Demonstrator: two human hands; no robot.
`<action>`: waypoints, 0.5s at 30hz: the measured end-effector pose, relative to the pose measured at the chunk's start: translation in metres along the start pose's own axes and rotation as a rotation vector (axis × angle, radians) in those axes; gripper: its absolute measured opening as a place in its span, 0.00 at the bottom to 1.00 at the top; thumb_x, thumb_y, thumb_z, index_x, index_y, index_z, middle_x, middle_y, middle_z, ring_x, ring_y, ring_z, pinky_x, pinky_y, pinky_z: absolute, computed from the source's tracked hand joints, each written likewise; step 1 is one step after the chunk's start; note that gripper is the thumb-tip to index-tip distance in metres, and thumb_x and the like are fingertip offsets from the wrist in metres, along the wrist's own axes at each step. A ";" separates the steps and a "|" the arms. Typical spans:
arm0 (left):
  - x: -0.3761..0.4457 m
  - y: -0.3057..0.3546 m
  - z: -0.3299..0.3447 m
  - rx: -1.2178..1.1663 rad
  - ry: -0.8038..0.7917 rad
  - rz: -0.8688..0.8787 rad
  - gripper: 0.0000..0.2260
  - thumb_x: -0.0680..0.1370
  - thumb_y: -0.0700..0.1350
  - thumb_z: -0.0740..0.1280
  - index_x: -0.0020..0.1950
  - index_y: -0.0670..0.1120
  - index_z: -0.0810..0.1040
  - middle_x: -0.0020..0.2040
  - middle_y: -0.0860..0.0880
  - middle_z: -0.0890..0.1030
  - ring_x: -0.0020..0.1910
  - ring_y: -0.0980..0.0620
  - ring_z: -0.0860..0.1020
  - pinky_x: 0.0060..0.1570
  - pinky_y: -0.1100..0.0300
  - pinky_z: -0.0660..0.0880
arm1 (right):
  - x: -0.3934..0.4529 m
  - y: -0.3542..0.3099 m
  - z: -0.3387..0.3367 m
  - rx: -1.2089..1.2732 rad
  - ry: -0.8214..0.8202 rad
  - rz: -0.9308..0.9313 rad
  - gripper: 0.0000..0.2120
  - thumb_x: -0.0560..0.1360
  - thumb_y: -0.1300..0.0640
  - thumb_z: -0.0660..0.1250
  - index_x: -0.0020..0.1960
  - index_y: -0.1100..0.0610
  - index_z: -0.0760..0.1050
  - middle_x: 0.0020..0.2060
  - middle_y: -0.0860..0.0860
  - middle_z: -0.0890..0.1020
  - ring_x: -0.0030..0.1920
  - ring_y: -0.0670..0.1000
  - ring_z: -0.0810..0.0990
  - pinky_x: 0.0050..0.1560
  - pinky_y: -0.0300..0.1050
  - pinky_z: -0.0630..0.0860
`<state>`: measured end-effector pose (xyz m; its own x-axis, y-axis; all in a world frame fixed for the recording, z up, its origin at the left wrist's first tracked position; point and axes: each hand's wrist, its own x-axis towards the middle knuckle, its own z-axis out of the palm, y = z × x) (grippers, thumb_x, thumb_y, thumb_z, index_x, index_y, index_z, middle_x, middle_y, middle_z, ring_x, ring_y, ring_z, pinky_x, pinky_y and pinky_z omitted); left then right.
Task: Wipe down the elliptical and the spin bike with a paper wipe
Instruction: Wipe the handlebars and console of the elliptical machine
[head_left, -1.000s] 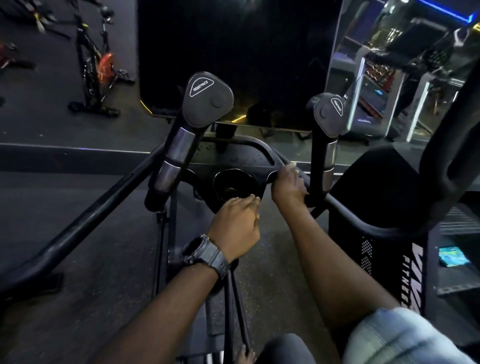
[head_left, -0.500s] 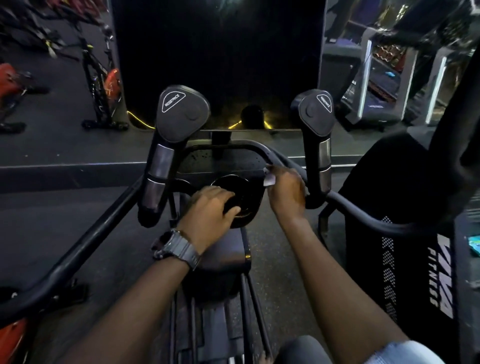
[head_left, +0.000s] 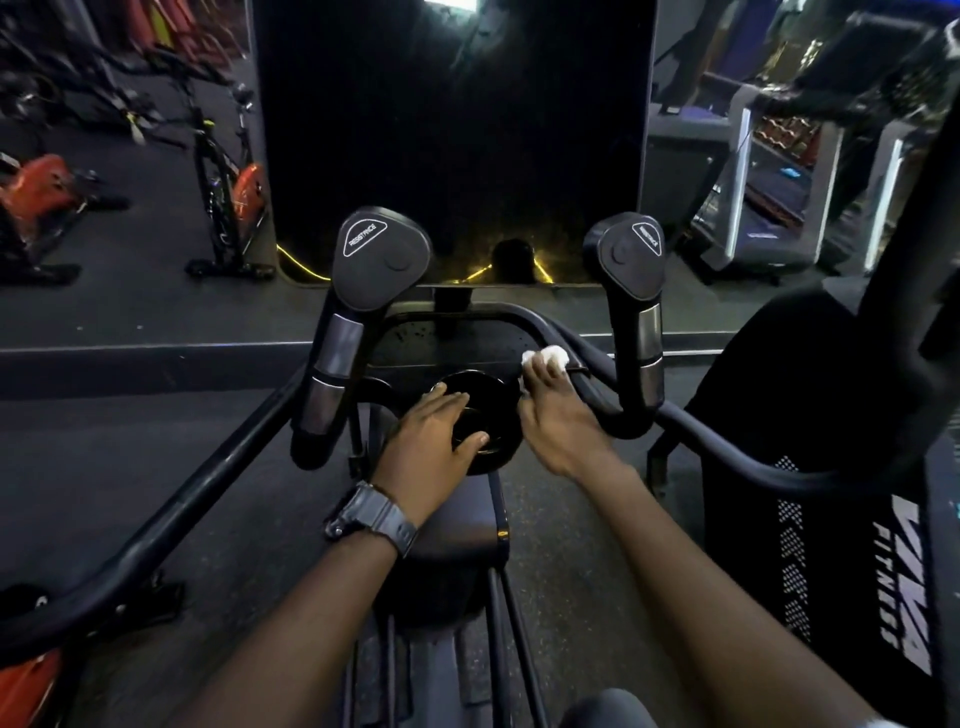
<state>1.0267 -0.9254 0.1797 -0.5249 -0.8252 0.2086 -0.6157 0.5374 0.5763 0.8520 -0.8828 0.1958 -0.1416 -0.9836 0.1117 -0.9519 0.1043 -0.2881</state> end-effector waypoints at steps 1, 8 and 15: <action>0.000 0.000 0.000 0.007 -0.002 0.004 0.25 0.79 0.50 0.67 0.73 0.43 0.70 0.74 0.46 0.71 0.77 0.53 0.61 0.72 0.64 0.55 | 0.011 -0.001 -0.003 -0.018 -0.026 -0.005 0.24 0.83 0.59 0.52 0.76 0.67 0.54 0.77 0.59 0.57 0.77 0.55 0.50 0.74 0.39 0.43; -0.001 -0.002 -0.001 0.008 0.002 0.016 0.24 0.79 0.50 0.68 0.73 0.42 0.71 0.72 0.46 0.73 0.76 0.51 0.63 0.73 0.62 0.57 | -0.005 0.015 0.005 -0.035 0.059 0.008 0.20 0.79 0.59 0.58 0.70 0.48 0.70 0.64 0.56 0.76 0.60 0.62 0.77 0.56 0.50 0.76; 0.001 -0.005 0.000 0.025 -0.008 0.028 0.24 0.79 0.50 0.68 0.72 0.41 0.71 0.72 0.45 0.73 0.76 0.51 0.63 0.73 0.60 0.57 | 0.041 0.001 0.006 0.092 0.159 0.104 0.10 0.79 0.57 0.62 0.52 0.55 0.82 0.46 0.48 0.81 0.47 0.49 0.80 0.45 0.28 0.70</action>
<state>1.0294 -0.9291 0.1769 -0.5467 -0.8084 0.2181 -0.6151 0.5645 0.5505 0.8473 -0.9241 0.1942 -0.2860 -0.9319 0.2230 -0.9022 0.1835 -0.3904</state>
